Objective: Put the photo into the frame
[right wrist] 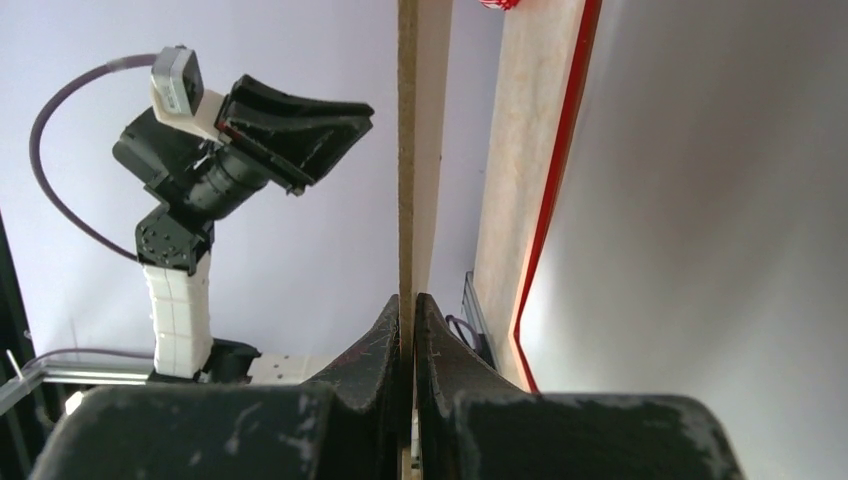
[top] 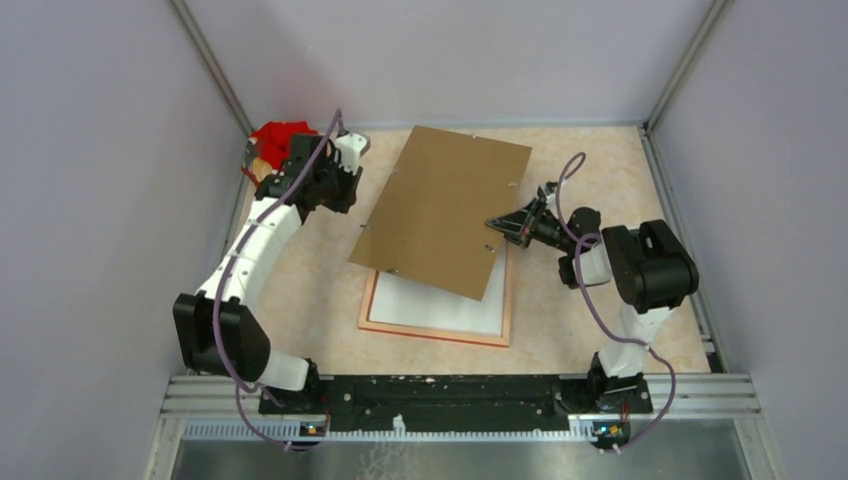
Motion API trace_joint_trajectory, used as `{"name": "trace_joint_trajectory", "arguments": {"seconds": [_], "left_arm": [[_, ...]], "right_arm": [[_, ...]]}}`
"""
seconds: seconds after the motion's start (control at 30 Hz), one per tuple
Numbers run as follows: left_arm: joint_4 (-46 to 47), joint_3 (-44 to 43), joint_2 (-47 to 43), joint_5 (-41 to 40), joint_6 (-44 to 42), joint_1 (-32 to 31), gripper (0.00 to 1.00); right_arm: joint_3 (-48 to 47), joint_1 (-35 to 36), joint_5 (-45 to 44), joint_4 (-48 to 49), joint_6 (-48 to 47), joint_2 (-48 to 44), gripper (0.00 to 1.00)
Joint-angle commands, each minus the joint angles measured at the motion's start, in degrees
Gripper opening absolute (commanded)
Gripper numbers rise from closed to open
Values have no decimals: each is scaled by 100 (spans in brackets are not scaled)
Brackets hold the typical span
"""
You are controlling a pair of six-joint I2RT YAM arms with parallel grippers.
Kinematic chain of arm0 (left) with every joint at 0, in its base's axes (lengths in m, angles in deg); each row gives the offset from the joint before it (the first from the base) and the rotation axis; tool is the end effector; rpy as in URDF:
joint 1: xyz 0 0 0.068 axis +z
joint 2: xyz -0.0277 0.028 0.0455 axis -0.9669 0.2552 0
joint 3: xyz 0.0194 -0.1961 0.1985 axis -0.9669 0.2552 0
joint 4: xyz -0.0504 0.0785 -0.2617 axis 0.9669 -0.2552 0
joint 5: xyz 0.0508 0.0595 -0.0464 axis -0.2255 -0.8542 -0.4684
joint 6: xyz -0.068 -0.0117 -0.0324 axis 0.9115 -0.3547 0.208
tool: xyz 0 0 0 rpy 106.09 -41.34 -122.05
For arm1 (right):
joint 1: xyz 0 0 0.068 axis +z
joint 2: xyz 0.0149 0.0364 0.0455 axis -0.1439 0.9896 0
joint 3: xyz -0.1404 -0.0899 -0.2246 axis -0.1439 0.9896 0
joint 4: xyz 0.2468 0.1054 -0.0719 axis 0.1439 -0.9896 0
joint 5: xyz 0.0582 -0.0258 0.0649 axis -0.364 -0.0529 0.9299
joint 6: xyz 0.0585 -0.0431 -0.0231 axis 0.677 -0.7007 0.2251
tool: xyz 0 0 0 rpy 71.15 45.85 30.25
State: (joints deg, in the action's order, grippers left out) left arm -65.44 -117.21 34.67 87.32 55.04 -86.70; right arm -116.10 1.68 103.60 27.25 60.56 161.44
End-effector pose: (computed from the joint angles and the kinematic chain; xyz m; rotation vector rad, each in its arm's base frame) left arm 0.3366 -0.0809 0.3132 0.6481 2.2538 -0.1856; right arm 0.3239 0.1081 0.1467 0.3609 1.8836 1.8966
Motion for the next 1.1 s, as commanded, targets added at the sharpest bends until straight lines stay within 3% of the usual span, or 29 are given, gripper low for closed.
{"name": "trace_joint_trajectory", "arguments": {"seconds": [0.0,0.2,0.63,1.07], "left_arm": [[532,-183,491,-343,-131,-15,30],[362,-27,1036,-72,12,-20,29],[270,586,565,491,37,-88,30],[148,1100,52,127,-157,-108,31]], "right_arm": [[-26,19,130,871,124,-116,0],[9,23,149,1022,230,-126,0],[-90,24,125,1253,434,63,0],[-86,-14,191,494,-48,-244,0]]}}
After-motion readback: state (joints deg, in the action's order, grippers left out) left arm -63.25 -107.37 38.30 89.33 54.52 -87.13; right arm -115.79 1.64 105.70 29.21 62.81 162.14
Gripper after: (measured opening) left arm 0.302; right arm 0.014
